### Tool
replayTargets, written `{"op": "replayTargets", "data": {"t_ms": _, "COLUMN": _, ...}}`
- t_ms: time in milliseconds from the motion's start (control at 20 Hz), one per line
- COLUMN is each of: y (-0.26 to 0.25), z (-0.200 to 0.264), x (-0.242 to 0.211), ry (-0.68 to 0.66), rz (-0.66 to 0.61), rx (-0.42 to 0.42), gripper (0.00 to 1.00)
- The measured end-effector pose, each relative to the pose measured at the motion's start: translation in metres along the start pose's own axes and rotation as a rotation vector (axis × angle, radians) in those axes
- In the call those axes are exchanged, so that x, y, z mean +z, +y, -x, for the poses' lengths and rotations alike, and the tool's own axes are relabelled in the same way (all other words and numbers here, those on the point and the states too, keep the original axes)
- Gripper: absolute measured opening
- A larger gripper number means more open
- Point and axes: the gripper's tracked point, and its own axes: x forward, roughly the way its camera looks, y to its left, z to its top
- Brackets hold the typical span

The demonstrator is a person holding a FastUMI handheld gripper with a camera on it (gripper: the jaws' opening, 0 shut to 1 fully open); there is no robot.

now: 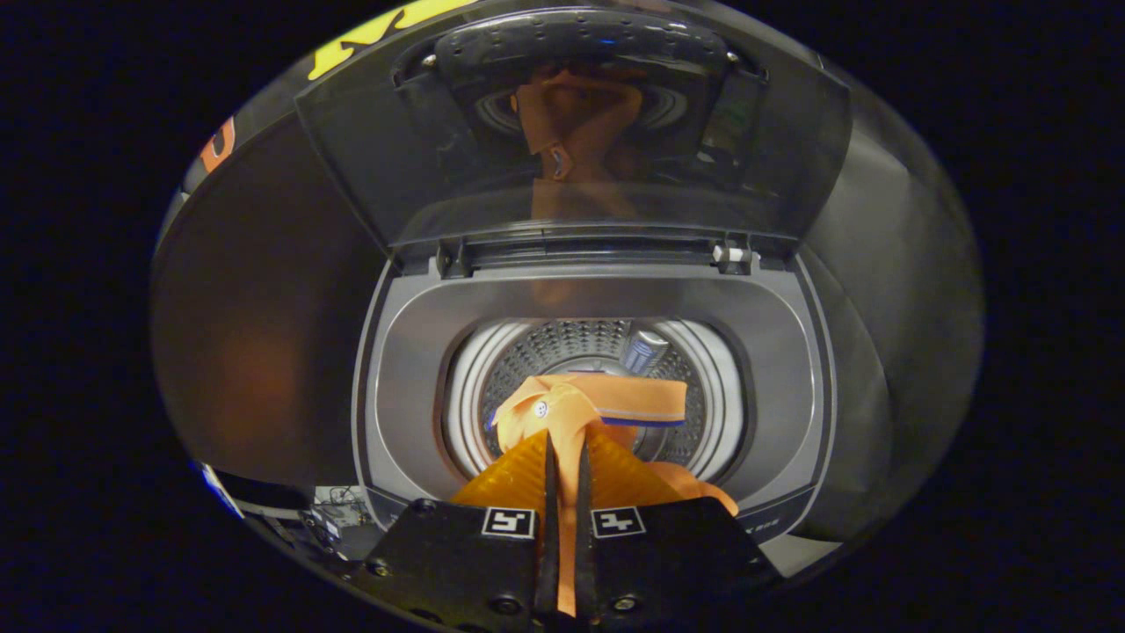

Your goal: Put the clothes into the washing machine and then close the washing machine lid.

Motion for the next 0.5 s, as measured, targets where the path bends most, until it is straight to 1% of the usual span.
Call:
{"op": "replayTargets", "data": {"t_ms": 150, "y": -0.001, "z": 0.001, "x": 0.0, "ry": -0.01, "rz": 0.004, "rx": 0.003, "gripper": 0.14}}
{"op": "replayTargets", "data": {"t_ms": 200, "y": 0.0, "z": 0.003, "x": -0.001, "ry": -0.02, "rz": 0.002, "rx": 0.014, "gripper": 0.19}}
{"op": "replayTargets", "data": {"t_ms": 250, "y": -0.001, "z": 0.003, "x": -0.002, "ry": -0.029, "rz": -0.001, "rx": 0.014, "gripper": 0.26}}
{"op": "replayTargets", "data": {"t_ms": 400, "y": -0.01, "z": 0.009, "x": 0.002, "ry": -0.06, "rz": -0.028, "rx": -0.022, "gripper": 0.64}}
{"op": "replayTargets", "data": {"t_ms": 450, "y": -0.012, "z": 0.01, "x": 0.001, "ry": -0.065, "rz": -0.034, "rx": -0.029, "gripper": 0.67}}
{"op": "replayTargets", "data": {"t_ms": 500, "y": -0.014, "z": 0.01, "x": 0.001, "ry": -0.069, "rz": -0.039, "rx": -0.033, "gripper": 0.67}}
